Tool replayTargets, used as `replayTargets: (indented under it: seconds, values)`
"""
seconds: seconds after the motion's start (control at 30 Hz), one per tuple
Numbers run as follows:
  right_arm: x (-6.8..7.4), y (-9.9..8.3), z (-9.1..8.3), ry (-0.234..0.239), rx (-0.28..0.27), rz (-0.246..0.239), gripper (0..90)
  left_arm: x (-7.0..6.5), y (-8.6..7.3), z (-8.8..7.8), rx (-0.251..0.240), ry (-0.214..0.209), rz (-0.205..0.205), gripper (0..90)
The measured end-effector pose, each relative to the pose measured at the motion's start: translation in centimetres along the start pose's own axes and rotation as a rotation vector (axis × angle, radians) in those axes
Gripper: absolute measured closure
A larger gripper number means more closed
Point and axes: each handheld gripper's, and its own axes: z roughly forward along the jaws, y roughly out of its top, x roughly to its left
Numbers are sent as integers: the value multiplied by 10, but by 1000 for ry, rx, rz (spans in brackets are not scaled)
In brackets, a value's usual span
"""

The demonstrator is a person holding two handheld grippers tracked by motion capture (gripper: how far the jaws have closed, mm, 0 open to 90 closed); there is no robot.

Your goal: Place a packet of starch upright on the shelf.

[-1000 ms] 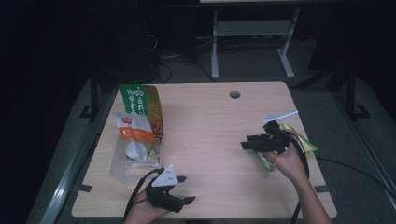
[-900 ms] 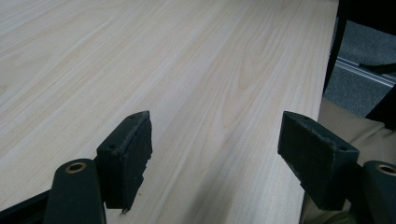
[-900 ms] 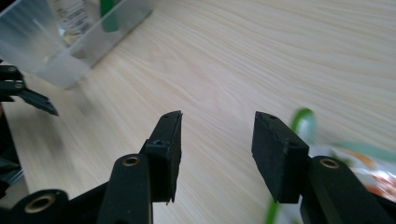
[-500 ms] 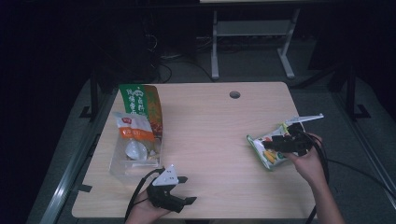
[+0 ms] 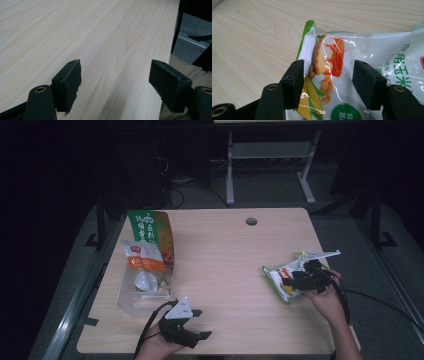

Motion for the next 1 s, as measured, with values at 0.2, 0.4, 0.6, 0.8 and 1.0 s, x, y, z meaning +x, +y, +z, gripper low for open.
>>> replayTargets:
  seconds: [0.2,0.4,0.6,0.8,1.0]
  values:
    - [8,-3,2,-17,-4,-43,450,-1,0,2,10,-5,1,258]
    - [11,-7,4,28,-18,-45,476,-2,0,5,13,-10,4,257]
    - [18,-7,6,44,-11,-77,482,-3,1,5,15,-11,4,258]
    - [29,-6,9,62,2,-112,483,-2,1,4,12,-7,2,258]
    - [39,-6,13,85,8,-150,484,-2,1,5,14,-7,6,258]
